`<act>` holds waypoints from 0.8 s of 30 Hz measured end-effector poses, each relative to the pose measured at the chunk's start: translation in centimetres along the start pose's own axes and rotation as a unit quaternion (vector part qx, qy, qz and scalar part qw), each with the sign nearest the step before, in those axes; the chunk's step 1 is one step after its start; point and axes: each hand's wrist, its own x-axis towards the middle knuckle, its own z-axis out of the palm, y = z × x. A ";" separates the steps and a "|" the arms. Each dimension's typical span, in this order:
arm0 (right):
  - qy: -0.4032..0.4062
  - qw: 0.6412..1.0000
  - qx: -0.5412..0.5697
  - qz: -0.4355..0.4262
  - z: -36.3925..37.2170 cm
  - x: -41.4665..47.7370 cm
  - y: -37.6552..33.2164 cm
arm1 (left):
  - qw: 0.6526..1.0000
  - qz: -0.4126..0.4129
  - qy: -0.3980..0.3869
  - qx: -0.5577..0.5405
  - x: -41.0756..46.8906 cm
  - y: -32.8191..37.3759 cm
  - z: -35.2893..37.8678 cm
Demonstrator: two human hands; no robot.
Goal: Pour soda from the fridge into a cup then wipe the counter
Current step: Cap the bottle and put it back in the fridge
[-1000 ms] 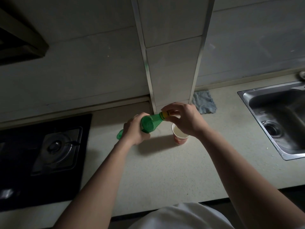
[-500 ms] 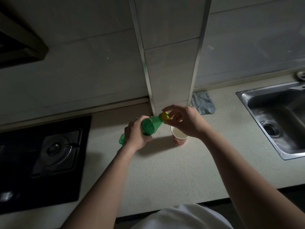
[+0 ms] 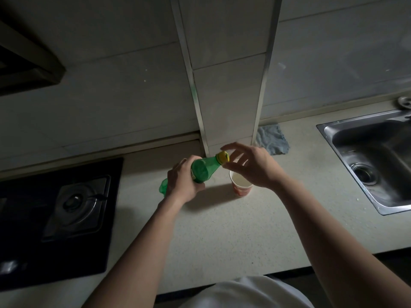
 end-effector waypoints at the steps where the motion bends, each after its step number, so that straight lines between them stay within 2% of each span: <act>1: 0.009 1.000 -0.003 -0.003 0.3 -0.1 0.1 | 1.000 0.005 0.001 0.007 0.0 0.1 0.0; 5: 0.054 0.997 -0.027 0.046 1.4 0.0 0.1 | 1.000 0.017 0.004 0.025 -0.1 0.8 0.2; 11: 0.054 0.998 -0.040 -0.020 1.0 -0.6 -0.4 | 1.000 -0.007 -0.017 -0.021 -0.1 0.8 0.0; 19: 0.040 0.997 -0.068 0.007 1.3 -0.7 0.0 | 1.000 -0.010 0.009 0.018 -0.2 1.2 0.3; 24: 0.036 0.997 -0.072 -0.005 0.5 -1.0 -0.5 | 0.999 -0.003 -0.045 0.000 0.0 0.9 -0.3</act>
